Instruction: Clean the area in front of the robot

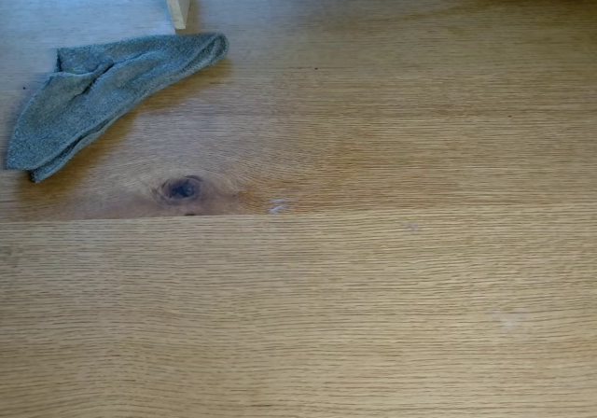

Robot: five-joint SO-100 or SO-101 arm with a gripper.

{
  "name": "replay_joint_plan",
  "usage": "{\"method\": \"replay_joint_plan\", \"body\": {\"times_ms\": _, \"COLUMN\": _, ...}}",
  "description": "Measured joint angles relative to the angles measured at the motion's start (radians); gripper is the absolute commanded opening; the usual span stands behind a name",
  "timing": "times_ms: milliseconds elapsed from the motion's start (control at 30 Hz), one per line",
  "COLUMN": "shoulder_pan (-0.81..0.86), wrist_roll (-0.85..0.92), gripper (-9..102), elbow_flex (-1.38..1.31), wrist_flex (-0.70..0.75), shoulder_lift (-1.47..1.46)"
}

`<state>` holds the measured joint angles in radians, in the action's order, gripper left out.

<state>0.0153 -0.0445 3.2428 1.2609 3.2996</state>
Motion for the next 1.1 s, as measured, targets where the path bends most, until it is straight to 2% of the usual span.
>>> {"method": "replay_joint_plan", "body": {"times_ms": 567, "shoulder_pan": -0.002, "wrist_roll": -0.034, "gripper": 0, "elbow_flex": 0.0, "wrist_flex": -0.015, "shoulder_lift": -0.015}}
{"method": "replay_joint_plan", "body": {"times_ms": 767, "shoulder_pan": -0.074, "wrist_roll": -0.021, "gripper": 0, "elbow_flex": 0.0, "wrist_flex": -0.126, "shoulder_lift": -0.212}}
{"method": "replay_joint_plan", "body": {"times_ms": 1000, "shoulder_pan": -0.198, "wrist_roll": -0.018, "gripper": 0, "elbow_flex": 0.0, "wrist_flex": -0.155, "shoulder_lift": -0.186}}
{"method": "replay_joint_plan", "body": {"times_ms": 1100, "shoulder_pan": -0.267, "wrist_roll": 0.02, "gripper": 0, "elbow_flex": 0.0, "wrist_flex": -0.218, "shoulder_lift": -0.186}}
